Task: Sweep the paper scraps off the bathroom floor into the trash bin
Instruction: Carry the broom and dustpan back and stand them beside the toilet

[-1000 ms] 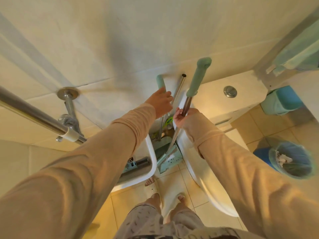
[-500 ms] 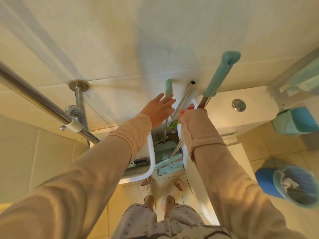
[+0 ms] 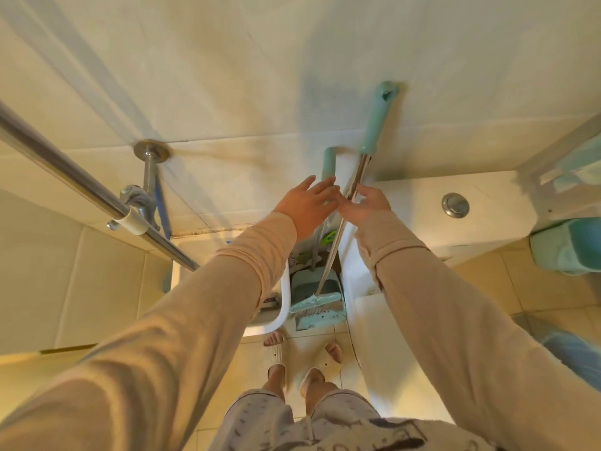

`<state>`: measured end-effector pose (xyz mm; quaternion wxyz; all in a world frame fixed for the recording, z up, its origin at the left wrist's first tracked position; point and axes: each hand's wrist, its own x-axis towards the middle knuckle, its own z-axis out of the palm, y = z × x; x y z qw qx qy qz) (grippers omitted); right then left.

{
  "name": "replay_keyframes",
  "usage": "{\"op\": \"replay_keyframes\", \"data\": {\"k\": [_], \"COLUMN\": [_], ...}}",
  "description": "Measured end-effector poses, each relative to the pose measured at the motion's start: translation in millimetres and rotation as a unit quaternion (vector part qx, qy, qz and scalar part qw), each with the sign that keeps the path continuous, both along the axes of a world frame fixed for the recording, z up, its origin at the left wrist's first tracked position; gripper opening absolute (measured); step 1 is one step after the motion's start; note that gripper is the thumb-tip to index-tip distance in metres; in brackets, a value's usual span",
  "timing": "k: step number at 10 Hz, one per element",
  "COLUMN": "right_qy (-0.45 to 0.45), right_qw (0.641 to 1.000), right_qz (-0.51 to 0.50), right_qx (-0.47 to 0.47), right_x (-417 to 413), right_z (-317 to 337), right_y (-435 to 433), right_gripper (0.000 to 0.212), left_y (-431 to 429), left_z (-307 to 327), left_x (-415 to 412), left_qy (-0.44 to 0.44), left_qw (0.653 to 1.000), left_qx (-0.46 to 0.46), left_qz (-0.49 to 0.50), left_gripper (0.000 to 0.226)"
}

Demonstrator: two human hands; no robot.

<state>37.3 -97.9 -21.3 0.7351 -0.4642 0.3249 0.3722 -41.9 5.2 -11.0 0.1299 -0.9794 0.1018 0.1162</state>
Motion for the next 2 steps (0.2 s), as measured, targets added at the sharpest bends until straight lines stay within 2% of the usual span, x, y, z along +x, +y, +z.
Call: {"op": "replay_keyframes", "data": {"k": [1, 2], "right_qy": [-0.027, -0.026], "right_qw": [0.999, 0.999], "right_qz": [0.016, 0.044], "right_qx": [0.024, 0.007], "right_x": [-3.0, -20.7], "right_z": [1.4, -4.4], "right_y": [-10.0, -34.7], "right_gripper": [0.038, 0.045], "left_y": [-2.1, -4.7], "left_z": [1.1, -2.2], "left_x": [-4.3, -14.0], "left_qy": [-0.004, -0.008], "left_qw": [1.0, 1.0], "left_qx": [0.005, -0.004], "left_qz": [-0.009, 0.008], "left_gripper": [0.054, 0.053]}}
